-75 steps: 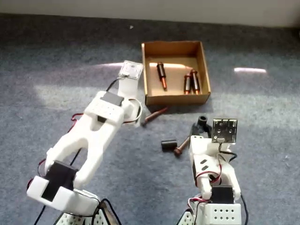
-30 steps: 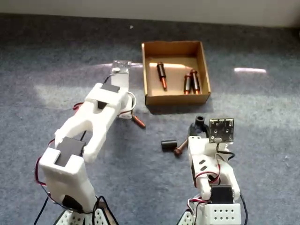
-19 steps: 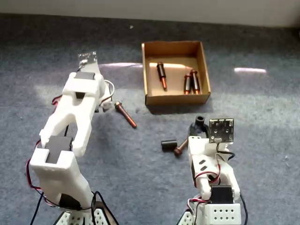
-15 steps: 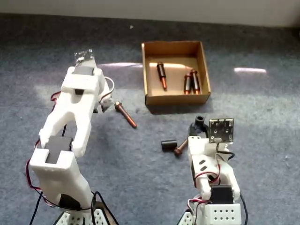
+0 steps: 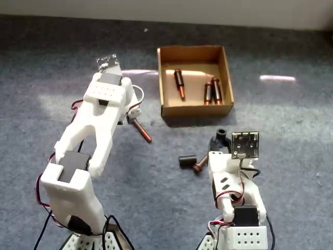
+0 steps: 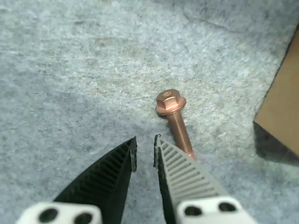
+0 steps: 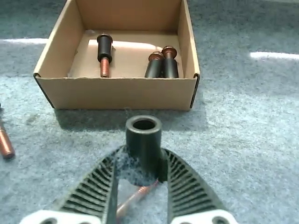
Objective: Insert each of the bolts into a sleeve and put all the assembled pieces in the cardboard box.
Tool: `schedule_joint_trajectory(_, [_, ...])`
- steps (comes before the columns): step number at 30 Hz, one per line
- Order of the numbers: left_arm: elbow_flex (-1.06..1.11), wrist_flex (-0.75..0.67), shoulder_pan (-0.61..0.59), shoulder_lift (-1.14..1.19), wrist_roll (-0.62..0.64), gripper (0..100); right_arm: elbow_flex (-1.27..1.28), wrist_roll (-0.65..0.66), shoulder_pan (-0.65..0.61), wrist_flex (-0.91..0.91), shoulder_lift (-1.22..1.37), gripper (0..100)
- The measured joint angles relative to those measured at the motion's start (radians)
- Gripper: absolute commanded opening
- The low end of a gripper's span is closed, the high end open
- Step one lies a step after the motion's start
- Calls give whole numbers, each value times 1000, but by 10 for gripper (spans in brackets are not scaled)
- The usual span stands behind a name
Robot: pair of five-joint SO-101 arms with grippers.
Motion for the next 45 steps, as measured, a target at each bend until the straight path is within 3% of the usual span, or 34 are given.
schedule_joint_trajectory(3, [-2, -37, -2, 8, 0, 103, 0, 0, 0, 0, 0, 6])
schedule_joint_trajectory(11, [-66, -72, 5, 167, 32, 257, 0, 14, -2, 0, 0, 6])
schedule_joint_trajectory(26, [-207, 121, 55, 170, 83, 259, 3, 40, -2, -2, 0, 6])
schedule_joint_trajectory(32, [-207, 75, 118, 161, 83, 259, 3, 40, -5, -2, -6, 6])
schedule_joint_trajectory(38, [-210, -26, 112, 267, 83, 259, 3, 40, -5, -2, -6, 6])
schedule_joint_trajectory(45, [-279, -34, 75, 354, 80, 249, 3, 40, -5, -2, -6, 6])
